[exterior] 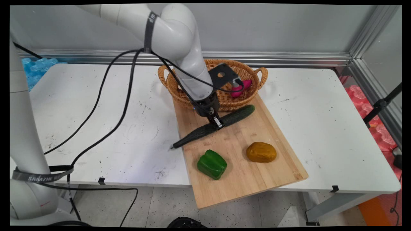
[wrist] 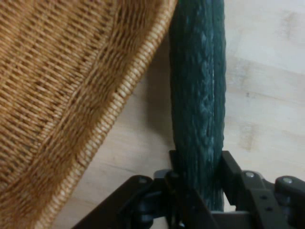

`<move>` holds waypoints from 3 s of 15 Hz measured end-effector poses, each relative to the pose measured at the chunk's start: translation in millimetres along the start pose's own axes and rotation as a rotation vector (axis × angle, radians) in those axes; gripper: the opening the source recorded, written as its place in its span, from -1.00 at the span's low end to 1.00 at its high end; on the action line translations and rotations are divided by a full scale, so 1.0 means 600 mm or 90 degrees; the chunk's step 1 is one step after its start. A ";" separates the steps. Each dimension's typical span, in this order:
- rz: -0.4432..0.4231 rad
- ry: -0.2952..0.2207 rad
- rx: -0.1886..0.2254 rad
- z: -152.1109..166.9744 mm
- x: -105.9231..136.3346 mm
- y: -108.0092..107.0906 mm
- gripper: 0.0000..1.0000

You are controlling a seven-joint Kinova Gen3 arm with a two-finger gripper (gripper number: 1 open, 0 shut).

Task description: Place the picked object in the vegetable basket

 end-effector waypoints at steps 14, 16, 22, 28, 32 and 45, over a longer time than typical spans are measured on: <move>0.035 0.044 -0.011 -0.191 0.007 -0.014 -1.00; 0.041 0.052 -0.002 -0.218 0.014 -0.031 -1.00; 0.063 0.078 0.031 -0.263 0.042 -0.085 -1.00; 0.089 0.117 0.059 -0.263 0.101 -0.143 -1.00; 0.135 0.138 0.071 -0.236 0.151 -0.178 -1.00; 0.316 0.133 0.065 -0.107 0.238 -0.266 -1.00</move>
